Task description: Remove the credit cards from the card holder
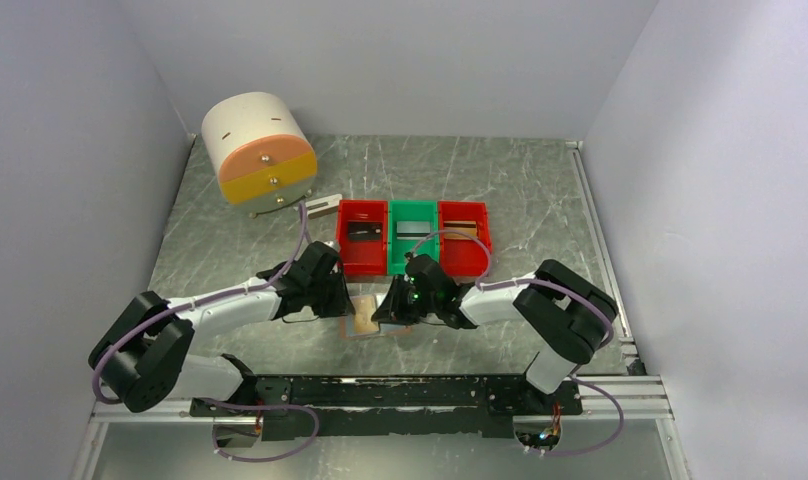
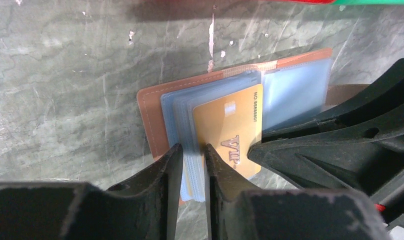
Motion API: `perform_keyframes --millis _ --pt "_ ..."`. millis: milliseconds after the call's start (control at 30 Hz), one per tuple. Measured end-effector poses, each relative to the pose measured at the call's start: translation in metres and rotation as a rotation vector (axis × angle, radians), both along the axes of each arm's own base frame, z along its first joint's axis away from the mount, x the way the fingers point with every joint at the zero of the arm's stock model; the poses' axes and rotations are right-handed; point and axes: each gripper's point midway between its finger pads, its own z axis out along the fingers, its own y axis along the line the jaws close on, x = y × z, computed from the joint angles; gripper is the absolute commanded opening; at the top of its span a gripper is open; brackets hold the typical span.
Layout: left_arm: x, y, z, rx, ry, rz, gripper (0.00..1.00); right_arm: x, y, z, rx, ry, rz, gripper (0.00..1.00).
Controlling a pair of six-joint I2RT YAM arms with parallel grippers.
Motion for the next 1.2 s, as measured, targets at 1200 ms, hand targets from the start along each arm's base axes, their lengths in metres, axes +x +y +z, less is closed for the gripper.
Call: perform_keyframes --millis 1200 --pt "0.005 0.002 -0.002 0.042 -0.018 -0.017 0.22 0.006 -0.01 0.003 0.051 0.014 -0.026 0.11"
